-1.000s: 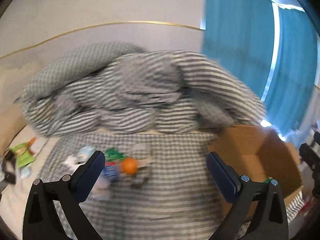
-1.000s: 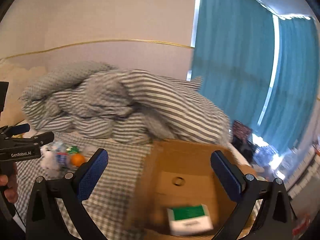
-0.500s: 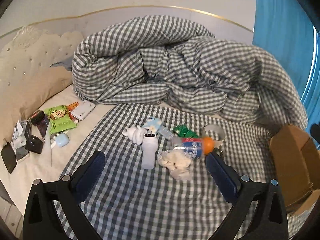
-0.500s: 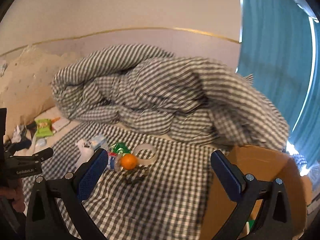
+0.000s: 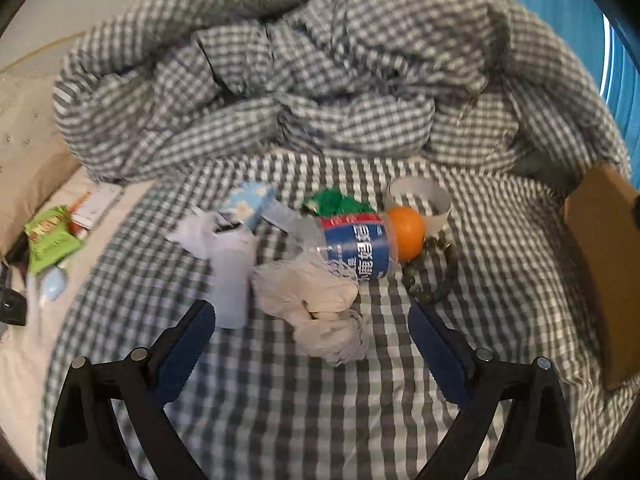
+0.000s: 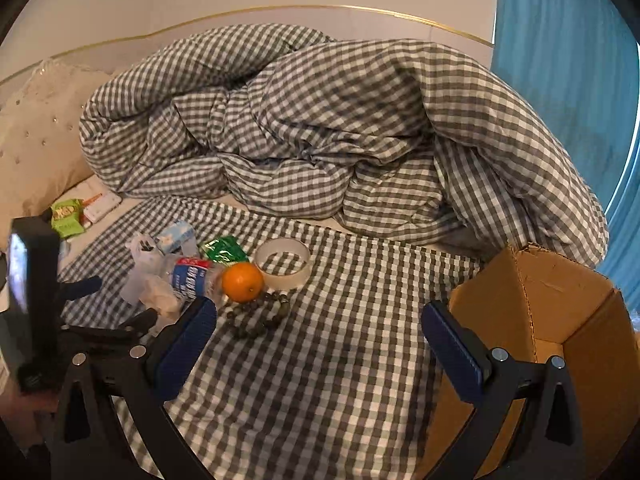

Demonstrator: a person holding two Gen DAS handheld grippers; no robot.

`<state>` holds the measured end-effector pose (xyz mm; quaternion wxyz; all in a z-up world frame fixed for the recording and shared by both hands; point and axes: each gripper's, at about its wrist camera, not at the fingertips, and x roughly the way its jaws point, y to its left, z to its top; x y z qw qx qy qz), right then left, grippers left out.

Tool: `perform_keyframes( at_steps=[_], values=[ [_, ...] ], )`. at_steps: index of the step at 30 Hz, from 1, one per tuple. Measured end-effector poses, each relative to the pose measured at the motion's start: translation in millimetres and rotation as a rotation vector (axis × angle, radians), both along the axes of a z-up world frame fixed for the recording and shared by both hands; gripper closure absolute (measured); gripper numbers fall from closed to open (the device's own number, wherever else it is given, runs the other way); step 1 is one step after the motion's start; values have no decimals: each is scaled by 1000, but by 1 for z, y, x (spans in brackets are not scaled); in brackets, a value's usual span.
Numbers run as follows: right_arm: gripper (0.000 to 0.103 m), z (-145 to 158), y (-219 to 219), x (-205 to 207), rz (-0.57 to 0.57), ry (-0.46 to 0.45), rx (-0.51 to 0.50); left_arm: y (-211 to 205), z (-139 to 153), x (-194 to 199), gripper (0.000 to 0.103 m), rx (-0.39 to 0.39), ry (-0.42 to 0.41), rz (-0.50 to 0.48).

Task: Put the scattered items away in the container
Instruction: 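Grasp the white lace cloth with the left gripper while the right gripper grasps the bead bracelet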

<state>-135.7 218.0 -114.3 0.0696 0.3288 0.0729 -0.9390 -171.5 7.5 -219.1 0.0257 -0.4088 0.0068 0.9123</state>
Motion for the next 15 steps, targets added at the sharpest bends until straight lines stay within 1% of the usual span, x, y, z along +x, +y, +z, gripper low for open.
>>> perform_keyframes(
  at_steps=[2,6,8,9,10,12,13,14,15],
  values=[
    [0,-2,4,-3,-1,-6,-7,3,-11,-10,10,2,-21,-2],
    [0,-8,12,-7,-12,-19,-18,8,-27,-26,11,-31,-50,13],
    [0,-11,15,-8,-15,-23,-20,6,-34,-31,12,-33,-63,27],
    [0,-12,16,-8,-16,-26,-22,5,-37,-33,13,-30,-68,33],
    [0,-13,17,-8,-18,-27,-24,4,-39,-35,17,-29,-73,38],
    [0,-14,19,-8,-19,-29,-26,2,-45,-40,31,-28,-91,45],
    [0,-14,19,-8,-18,-31,-26,2,-48,-42,50,-21,-104,43],
    [0,-15,19,-8,-19,-32,-25,1,-53,-44,67,-11,-124,42],
    [0,-15,18,-8,-19,-33,-24,0,-56,-45,71,-7,-136,47]
  ],
)
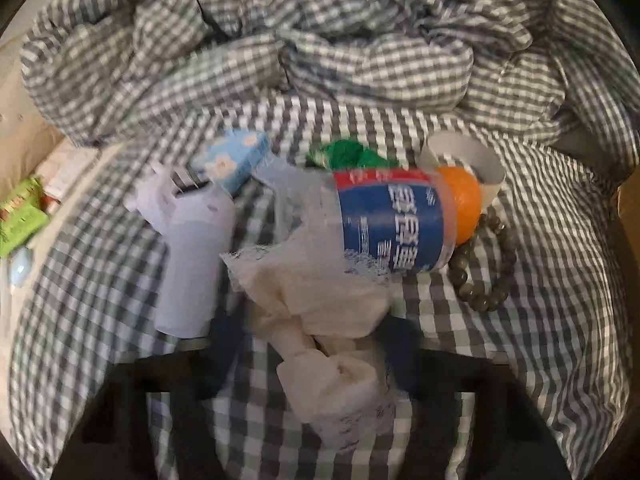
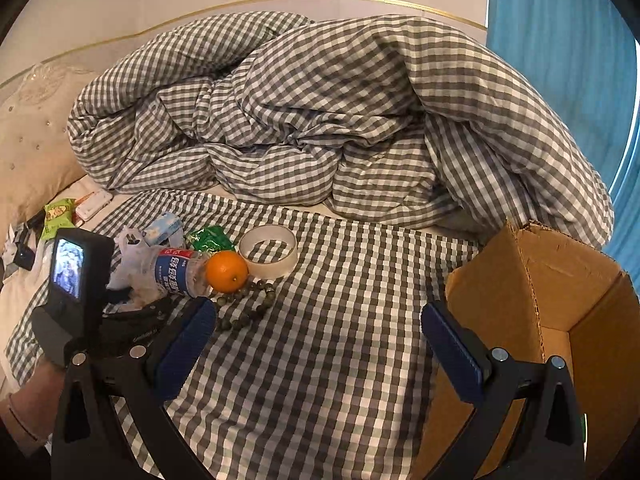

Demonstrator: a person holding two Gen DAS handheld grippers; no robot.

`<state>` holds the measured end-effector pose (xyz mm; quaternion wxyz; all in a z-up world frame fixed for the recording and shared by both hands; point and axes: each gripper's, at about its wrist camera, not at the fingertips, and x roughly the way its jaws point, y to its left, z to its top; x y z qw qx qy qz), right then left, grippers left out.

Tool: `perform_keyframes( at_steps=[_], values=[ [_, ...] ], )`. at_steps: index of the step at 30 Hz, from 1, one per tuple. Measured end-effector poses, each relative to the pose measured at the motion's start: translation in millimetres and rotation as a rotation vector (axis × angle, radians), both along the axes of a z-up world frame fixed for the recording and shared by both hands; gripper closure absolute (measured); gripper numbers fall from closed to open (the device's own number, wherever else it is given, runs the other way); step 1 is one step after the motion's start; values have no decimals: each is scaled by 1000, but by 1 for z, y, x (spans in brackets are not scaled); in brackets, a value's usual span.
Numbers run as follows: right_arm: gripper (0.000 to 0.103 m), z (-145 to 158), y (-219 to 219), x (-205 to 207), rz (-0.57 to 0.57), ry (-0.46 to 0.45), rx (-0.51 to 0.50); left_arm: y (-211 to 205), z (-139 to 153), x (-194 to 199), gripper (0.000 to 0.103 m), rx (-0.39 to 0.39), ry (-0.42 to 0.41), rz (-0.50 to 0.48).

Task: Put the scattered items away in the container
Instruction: 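Grasp the white lace cloth with the left gripper while the right gripper grasps the bead bracelet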

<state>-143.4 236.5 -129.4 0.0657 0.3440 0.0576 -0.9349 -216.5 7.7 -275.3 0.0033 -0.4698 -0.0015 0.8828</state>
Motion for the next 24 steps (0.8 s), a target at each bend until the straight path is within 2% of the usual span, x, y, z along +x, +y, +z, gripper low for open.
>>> perform_keyframes(
  at_steps=[1,2,4,11,16,18,21,24],
  values=[
    [0,0,0,0,0,-1,1,0,-1,0,77,3,2,2],
    [0,0,-1,0,1,-2,1,-1,0,1,88,4,9,1],
    [0,-1,-2,0,4,0,0,-4,6,4,91,22,24,-6],
    [0,-15,-21,-10,38,-37,-27,-21,44,29,92,68,102,14],
    [0,-32,-50,-22,142,-63,-58,-37,75,50,92,62,163,23],
    [0,-45,-61,-35,183,-108,-62,-44,85,56,92,54,178,31],
    [0,-65,-70,-59,137,-188,-41,-57,94,64,92,45,202,49],
    [0,-85,-76,-78,110,-242,-62,-69,98,68,92,61,208,69]
  ],
)
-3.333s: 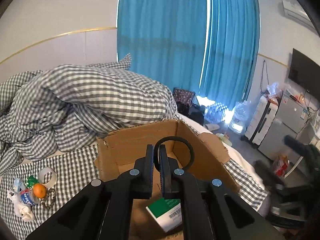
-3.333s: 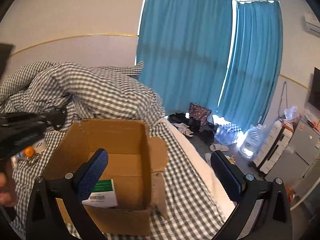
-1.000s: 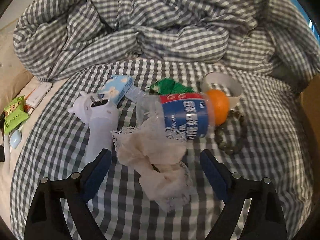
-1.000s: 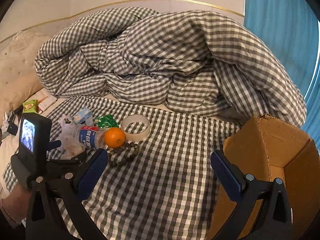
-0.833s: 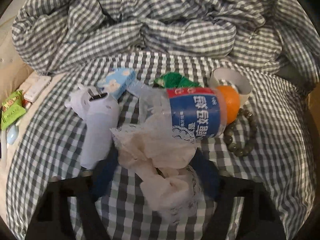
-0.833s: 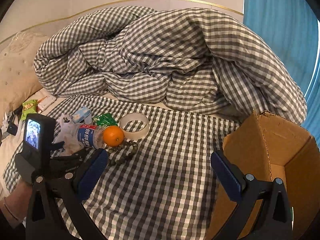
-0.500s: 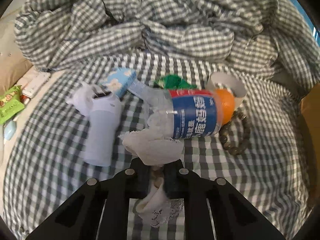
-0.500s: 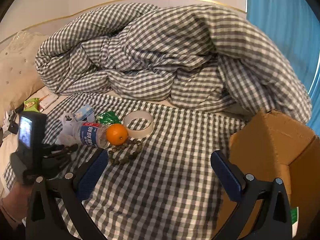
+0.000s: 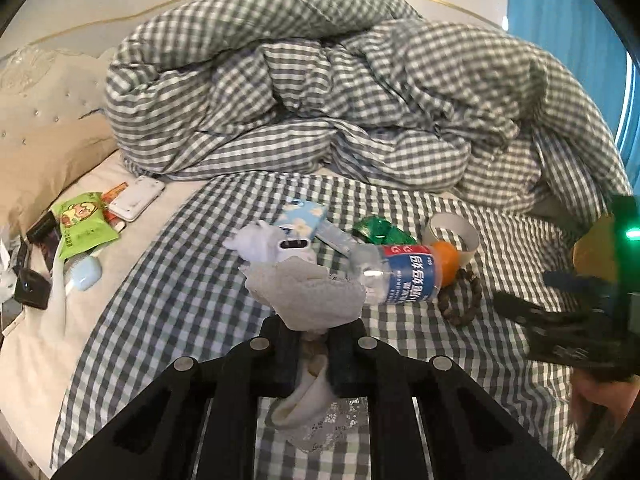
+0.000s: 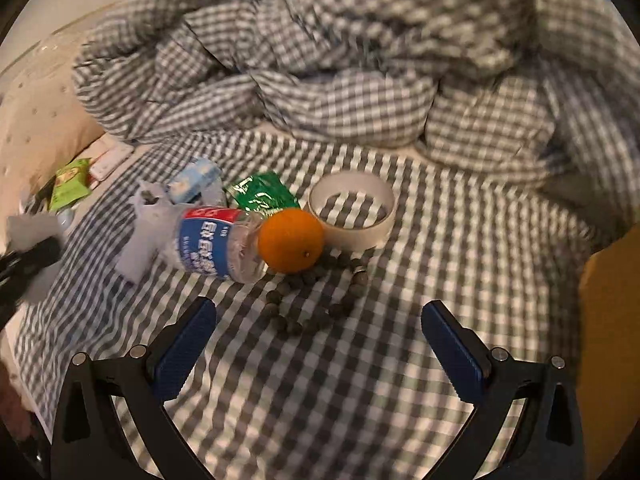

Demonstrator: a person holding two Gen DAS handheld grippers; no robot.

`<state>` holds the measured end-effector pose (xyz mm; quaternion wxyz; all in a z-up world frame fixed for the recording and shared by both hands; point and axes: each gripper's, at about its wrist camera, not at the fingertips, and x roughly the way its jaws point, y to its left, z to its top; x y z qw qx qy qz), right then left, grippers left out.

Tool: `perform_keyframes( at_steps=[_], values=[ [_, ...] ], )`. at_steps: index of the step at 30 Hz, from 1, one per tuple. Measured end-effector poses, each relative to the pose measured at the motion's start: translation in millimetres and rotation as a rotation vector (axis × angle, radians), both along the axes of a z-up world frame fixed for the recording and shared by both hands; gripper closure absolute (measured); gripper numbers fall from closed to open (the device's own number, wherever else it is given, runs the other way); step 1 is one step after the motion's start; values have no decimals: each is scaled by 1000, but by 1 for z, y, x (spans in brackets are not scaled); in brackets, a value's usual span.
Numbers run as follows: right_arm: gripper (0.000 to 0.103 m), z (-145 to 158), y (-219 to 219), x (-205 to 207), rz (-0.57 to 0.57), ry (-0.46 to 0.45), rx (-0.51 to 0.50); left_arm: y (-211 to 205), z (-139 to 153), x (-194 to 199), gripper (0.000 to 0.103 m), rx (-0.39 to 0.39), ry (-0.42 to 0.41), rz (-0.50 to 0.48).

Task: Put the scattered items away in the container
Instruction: 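Grasp the white lace cloth with the left gripper while the right gripper grasps the bead bracelet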

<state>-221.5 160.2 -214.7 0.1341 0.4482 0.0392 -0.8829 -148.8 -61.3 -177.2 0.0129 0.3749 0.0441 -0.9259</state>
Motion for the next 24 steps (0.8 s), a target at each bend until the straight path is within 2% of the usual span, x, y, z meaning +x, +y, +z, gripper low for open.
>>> perform_keyframes(
  at_steps=[8,14,16,18,20,21,22,23,24],
  values=[
    [0,-52,-17,-22,-8,-54,71,-13,-2,4,91,8,-3,15],
    [2,-68,-24,-27,12,-36,69,-11,-5,3,91,12,-10,14],
    [12,-66,-24,-26,16,-16,67,-9,-6,3,91,6,-10,8],
    [33,-63,-24,-28,22,-12,67,-8,-6,2,91,4,-11,5],
    [46,-62,-26,-30,32,-27,61,-7,-7,2,91,8,-13,2],
    [57,-61,-27,-31,36,-35,58,-7,-7,3,91,11,-13,3],
    [65,-60,-28,-31,43,-41,55,-7,-7,3,91,13,-13,4],
    [80,-59,-29,-30,51,-43,57,-7,-7,3,91,15,-13,4],
    [88,-58,-31,-28,59,-43,67,-6,-7,3,91,17,-12,3]
  ],
)
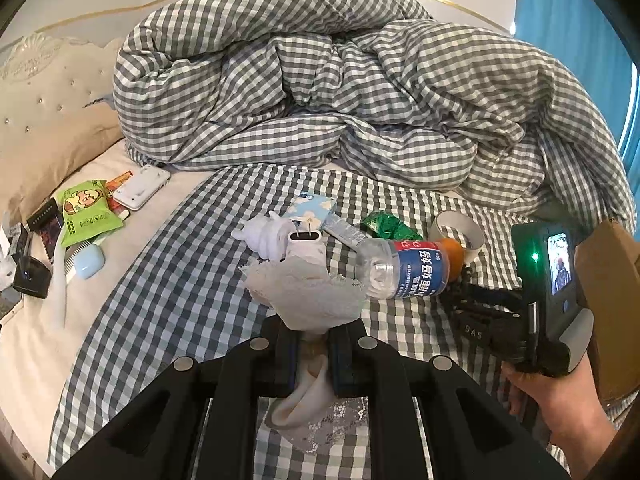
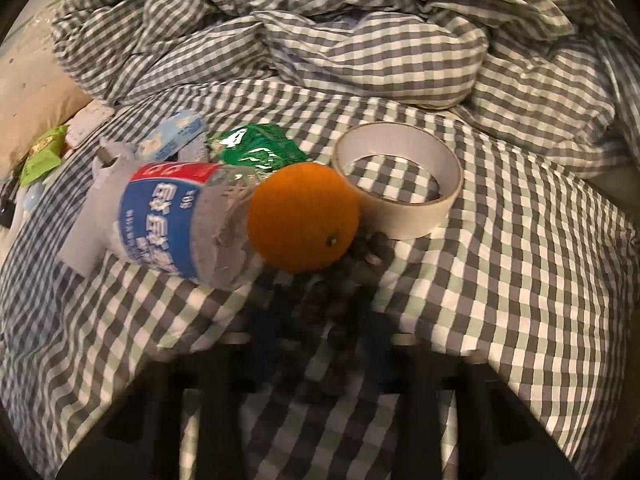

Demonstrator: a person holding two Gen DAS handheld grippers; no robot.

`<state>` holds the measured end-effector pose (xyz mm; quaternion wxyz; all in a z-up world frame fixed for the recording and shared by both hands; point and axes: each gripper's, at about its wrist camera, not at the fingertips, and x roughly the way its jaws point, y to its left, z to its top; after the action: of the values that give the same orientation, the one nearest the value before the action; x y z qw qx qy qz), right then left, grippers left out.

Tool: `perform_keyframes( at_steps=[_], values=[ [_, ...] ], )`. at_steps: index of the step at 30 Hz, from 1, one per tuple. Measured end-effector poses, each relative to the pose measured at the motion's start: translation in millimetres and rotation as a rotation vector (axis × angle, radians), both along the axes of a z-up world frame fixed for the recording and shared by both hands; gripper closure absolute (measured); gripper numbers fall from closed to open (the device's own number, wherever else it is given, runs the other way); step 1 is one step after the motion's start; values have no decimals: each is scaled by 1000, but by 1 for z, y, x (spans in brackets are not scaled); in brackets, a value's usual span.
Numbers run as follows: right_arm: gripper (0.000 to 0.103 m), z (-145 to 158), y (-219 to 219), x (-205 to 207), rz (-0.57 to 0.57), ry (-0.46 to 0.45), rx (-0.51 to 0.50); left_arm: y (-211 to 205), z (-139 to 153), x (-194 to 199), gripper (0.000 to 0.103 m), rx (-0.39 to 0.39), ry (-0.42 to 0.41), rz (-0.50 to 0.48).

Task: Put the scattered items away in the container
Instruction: 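Grasp the white lace cloth with the left gripper while the right gripper grasps the bead bracelet, then carry the lace cloth and bracelet to the cardboard box with both grippers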

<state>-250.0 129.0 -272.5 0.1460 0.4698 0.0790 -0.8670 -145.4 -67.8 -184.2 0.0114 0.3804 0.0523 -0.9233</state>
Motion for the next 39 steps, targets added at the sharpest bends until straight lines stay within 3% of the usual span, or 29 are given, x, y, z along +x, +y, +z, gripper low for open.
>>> perform_keyframes(
  at_steps=[2,11,22,29,39],
  values=[
    [90,1,-2,3,10,2,22,1,1,1,91,-4,4,-4],
    [92,27,13,20,8,39,-54,10,14,5,91,-12,33,-16],
    [92,99,50,74,-17,174,-155,41,53,22,91,-12,104,-62],
    [92,158,92,120,-54,285,-199,84,89,41,91,-19,174,-128],
    [92,238,170,192,-151,469,-184,181,142,76,91,0,284,-293]
  ],
)
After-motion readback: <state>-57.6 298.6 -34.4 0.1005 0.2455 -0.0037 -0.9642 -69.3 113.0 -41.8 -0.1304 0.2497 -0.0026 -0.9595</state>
